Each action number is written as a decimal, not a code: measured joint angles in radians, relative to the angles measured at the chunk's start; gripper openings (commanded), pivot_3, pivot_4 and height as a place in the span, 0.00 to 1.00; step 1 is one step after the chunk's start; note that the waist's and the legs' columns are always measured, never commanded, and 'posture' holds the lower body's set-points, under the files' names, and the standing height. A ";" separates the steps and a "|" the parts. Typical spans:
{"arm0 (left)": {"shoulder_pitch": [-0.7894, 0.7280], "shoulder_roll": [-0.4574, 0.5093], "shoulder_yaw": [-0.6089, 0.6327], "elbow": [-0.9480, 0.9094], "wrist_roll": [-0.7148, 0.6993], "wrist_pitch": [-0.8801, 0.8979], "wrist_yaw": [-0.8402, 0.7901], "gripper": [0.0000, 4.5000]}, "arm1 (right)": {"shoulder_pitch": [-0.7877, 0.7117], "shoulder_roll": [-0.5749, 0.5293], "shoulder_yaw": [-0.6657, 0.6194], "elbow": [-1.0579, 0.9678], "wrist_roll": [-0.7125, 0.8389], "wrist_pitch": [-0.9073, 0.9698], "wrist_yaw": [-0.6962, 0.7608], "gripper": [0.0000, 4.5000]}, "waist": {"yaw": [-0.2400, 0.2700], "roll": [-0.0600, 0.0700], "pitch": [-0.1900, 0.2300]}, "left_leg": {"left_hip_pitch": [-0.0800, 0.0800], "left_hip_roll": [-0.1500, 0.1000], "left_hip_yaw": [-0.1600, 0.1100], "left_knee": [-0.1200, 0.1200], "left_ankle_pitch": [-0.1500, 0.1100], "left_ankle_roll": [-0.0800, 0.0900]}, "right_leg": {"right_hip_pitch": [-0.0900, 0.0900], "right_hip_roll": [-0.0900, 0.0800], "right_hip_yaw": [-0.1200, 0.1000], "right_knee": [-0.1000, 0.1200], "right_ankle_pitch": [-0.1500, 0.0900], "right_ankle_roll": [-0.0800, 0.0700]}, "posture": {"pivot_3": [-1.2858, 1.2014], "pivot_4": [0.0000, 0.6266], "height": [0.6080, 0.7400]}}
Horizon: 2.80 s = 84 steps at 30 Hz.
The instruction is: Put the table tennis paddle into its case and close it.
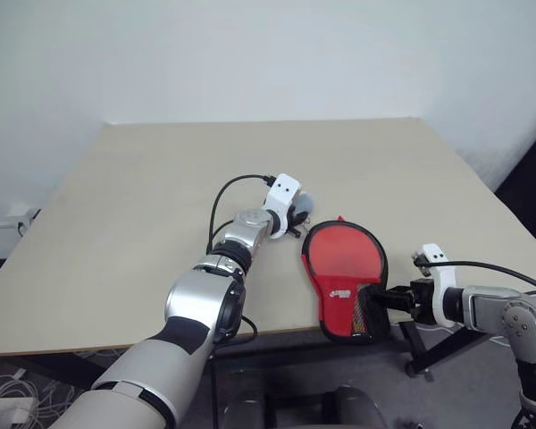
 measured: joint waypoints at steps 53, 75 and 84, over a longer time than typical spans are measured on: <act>0.014 0.010 -0.001 0.000 -0.001 0.015 -0.037 0.30 | 0.037 -0.248 0.309 -0.067 -0.029 -0.364 0.301 0.01 | 0.000 -0.002 0.001 | 0.000 0.000 0.000 0.005 -0.002 0.002 | 0.002 0.000 0.000 0.000 0.000 0.000 | 0.52 0.00 0.88; 0.022 0.029 -0.003 0.000 -0.002 0.018 -0.026 0.30 | 0.011 -0.189 0.386 0.024 -0.169 -0.466 0.234 0.38 | 0.021 -0.009 0.000 | 0.002 0.004 0.000 0.010 -0.004 -0.002 | 0.004 0.001 -0.002 0.001 0.000 0.001 | 0.52 0.00 0.88; 0.022 0.030 -0.003 0.000 -0.002 0.018 -0.025 0.30 | 0.002 -0.194 0.316 0.071 -0.165 -0.449 0.224 0.59 | 0.026 -0.008 0.000 | 0.001 0.004 0.000 0.011 -0.004 -0.001 | 0.004 -0.001 -0.002 0.001 0.001 0.002 | 0.52 0.00 0.88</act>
